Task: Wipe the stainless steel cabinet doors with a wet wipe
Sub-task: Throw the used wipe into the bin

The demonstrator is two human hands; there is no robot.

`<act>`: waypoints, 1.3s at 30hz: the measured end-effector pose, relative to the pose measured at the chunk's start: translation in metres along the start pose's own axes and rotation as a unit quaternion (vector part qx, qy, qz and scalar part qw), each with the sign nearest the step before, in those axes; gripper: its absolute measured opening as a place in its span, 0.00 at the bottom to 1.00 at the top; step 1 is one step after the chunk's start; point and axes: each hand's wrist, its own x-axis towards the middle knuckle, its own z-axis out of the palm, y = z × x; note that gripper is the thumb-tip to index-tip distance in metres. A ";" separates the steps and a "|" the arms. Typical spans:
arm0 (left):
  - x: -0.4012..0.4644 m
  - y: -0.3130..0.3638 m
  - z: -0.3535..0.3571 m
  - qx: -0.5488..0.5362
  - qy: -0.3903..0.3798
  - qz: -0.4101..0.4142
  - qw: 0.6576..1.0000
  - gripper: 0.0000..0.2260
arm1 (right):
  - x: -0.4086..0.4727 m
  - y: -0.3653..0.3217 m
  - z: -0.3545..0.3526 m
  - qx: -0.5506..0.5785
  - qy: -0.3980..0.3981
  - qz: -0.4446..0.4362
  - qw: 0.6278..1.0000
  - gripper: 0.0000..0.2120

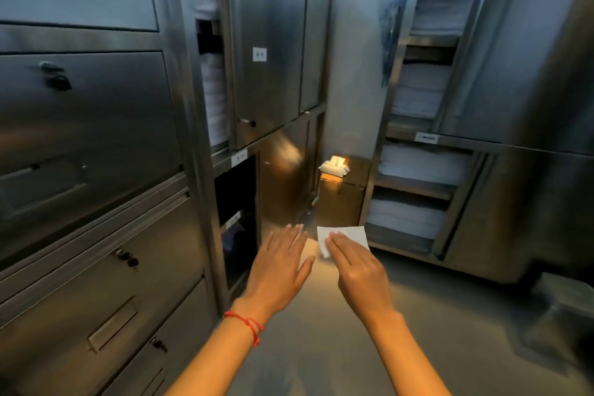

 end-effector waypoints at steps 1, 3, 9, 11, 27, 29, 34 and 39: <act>0.010 0.001 0.006 0.000 0.003 0.016 1.000 0.28 | 0.000 0.006 -0.001 -0.010 -0.008 0.012 1.000 0.29; 0.027 0.003 0.018 -0.008 0.007 0.037 0.999 0.24 | 0.000 0.020 0.000 -0.030 -0.017 0.037 0.999 0.30; 0.073 0.011 0.040 -0.029 0.043 0.112 0.992 0.22 | 0.000 0.052 0.005 -0.064 -0.026 0.108 0.992 0.30; 0.087 0.016 0.047 -0.041 0.042 0.130 0.990 0.22 | -0.002 0.063 0.007 -0.079 -0.025 0.123 0.989 0.30; 0.183 0.121 0.121 -0.102 -0.006 0.243 0.965 0.31 | -0.048 0.187 -0.011 -0.174 -0.050 0.213 0.960 0.29; 0.201 0.141 0.132 -0.102 -0.007 0.246 0.964 0.32 | -0.053 0.212 -0.011 -0.175 -0.051 0.210 0.961 0.29; 0.247 0.193 0.149 -0.111 -0.014 0.252 0.961 0.26 | -0.061 0.278 -0.011 -0.177 -0.051 0.213 0.959 0.28; 0.284 0.243 0.167 -0.110 -0.032 0.268 0.956 0.22 | -0.077 0.337 -0.018 -0.193 -0.060 0.228 0.952 0.27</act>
